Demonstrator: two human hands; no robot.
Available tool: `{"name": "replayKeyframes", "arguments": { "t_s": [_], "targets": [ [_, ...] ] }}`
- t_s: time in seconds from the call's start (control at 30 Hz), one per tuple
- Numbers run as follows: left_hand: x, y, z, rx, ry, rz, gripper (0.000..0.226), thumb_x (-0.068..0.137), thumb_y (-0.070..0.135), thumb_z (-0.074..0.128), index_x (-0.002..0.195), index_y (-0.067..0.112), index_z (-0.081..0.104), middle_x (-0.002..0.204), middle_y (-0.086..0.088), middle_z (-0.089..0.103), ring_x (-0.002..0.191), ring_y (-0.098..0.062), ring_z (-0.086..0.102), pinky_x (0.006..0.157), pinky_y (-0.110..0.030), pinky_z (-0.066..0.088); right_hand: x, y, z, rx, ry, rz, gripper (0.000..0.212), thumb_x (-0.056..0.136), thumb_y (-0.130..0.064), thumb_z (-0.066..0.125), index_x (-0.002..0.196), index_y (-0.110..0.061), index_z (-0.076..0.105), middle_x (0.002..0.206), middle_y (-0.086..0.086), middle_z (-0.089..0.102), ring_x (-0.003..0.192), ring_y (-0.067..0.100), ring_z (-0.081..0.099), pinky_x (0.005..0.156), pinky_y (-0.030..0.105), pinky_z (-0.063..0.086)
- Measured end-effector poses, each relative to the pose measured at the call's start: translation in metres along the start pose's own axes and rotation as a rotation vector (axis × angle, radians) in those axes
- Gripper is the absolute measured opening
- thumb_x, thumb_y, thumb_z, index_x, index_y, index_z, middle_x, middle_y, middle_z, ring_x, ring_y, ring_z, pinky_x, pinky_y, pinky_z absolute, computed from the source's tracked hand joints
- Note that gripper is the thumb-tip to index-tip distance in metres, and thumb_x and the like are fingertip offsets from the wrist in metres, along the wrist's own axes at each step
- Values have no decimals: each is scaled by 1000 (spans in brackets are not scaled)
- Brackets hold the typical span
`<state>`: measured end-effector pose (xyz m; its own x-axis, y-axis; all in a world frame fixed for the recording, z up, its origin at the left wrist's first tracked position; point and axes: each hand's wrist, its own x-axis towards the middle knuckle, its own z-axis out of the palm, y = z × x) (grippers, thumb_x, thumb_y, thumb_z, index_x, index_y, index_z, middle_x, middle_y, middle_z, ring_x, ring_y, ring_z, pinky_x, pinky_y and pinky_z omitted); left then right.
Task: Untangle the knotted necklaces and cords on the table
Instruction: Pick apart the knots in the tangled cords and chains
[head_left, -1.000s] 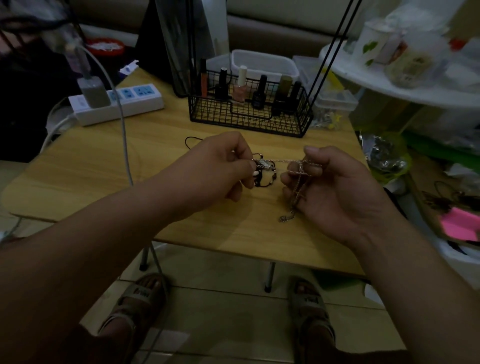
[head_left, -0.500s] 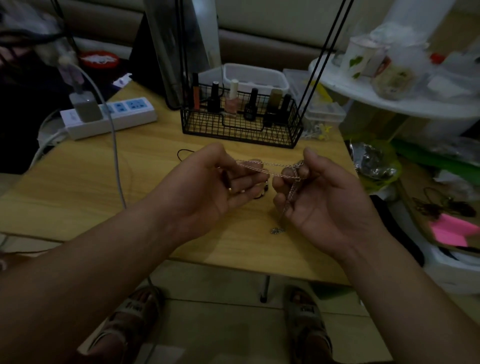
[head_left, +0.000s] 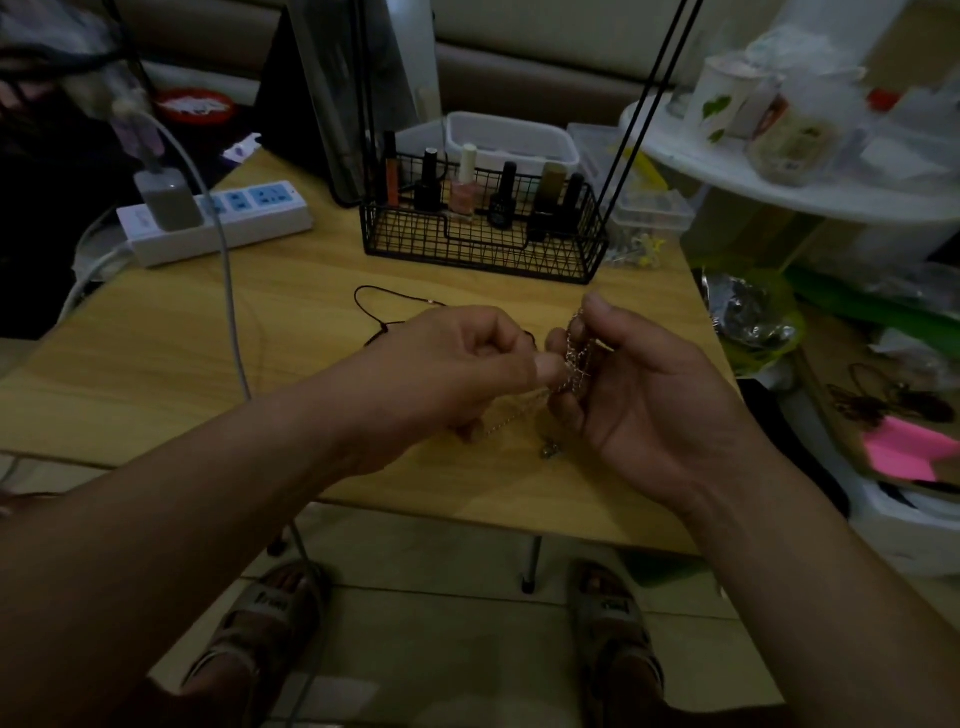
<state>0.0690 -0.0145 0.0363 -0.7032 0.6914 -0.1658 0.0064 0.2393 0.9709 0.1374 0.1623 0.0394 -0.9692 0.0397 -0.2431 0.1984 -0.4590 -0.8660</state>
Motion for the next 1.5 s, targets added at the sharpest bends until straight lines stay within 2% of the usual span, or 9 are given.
{"name": "replayKeyframes", "arguments": {
  "t_s": [0.23, 0.47, 0.6, 0.73, 0.87, 1.07, 1.23, 1.4, 1.5],
  "targets": [
    [0, -2, -11, 219, -19, 19, 12, 96, 31, 70, 92, 21, 75, 61, 11, 54, 55, -3, 50, 54, -21, 48, -3, -1, -6, -101, 47, -14, 15, 90, -33, 63, 92, -18, 66, 87, -3, 65, 78, 11, 63, 53, 19, 44],
    [0, -3, -13, 167, 20, 16, 15, 102, 29, 61, 97, 16, 68, 68, -1, 66, 54, -11, 52, 54, -28, 47, -1, -4, -9, -125, 137, -32, 17, 88, -33, 66, 93, -17, 66, 83, -3, 64, 57, 6, 47, 42, 17, 23],
    [1, -4, -14, 139, 113, 31, 18, 105, 30, 58, 94, 17, 65, 61, -3, 57, 51, -13, 49, 53, -31, 46, 1, -4, -15, -282, 241, -50, 19, 94, -37, 66, 96, -18, 69, 91, 0, 74, 49, 5, 39, 43, 20, 16],
    [1, -3, -13, 141, 164, 53, 18, 105, 25, 56, 95, 14, 66, 61, -4, 48, 53, -16, 44, 54, -35, 47, 0, -2, -14, -460, 333, -91, 23, 98, -40, 64, 97, -18, 71, 98, 4, 80, 49, 7, 42, 39, 15, 27],
    [0, -2, -13, 109, 160, 47, 17, 104, 21, 55, 95, 12, 66, 57, 1, 46, 50, -12, 42, 52, -30, 45, 1, 0, -12, -503, 376, -119, 27, 100, -44, 61, 89, -20, 68, 93, 3, 80, 56, 9, 52, 47, 21, 35],
    [-1, -2, -14, 77, 156, 39, 18, 102, 16, 54, 87, 14, 63, 62, 0, 51, 53, -10, 43, 56, -33, 43, -2, -1, -7, -465, 307, -132, 30, 103, -41, 58, 81, -20, 63, 94, 3, 79, 57, 10, 54, 47, 21, 35],
    [-1, -1, -15, 32, 146, 14, 19, 101, 15, 55, 83, 16, 62, 72, -4, 56, 54, -12, 41, 58, -32, 45, -2, -2, -7, -491, 316, -136, 29, 101, -35, 61, 76, -21, 62, 89, 4, 78, 68, 13, 60, 61, 29, 42],
    [1, -2, -15, 4, 164, -1, 18, 100, 16, 52, 84, 14, 61, 68, -1, 49, 54, -11, 39, 60, -33, 45, -4, -2, -6, -534, 320, -126, 40, 99, -34, 62, 60, -30, 67, 92, 2, 79, 61, 9, 51, 54, 27, 33],
    [2, -3, -11, -68, 180, -19, 24, 99, 15, 53, 79, 15, 66, 75, -12, 50, 53, -13, 36, 57, -34, 41, -5, -3, -5, -467, 285, -138, 39, 99, -32, 63, 60, -27, 61, 88, 2, 77, 56, 10, 44, 49, 25, 27]
  ]
}}
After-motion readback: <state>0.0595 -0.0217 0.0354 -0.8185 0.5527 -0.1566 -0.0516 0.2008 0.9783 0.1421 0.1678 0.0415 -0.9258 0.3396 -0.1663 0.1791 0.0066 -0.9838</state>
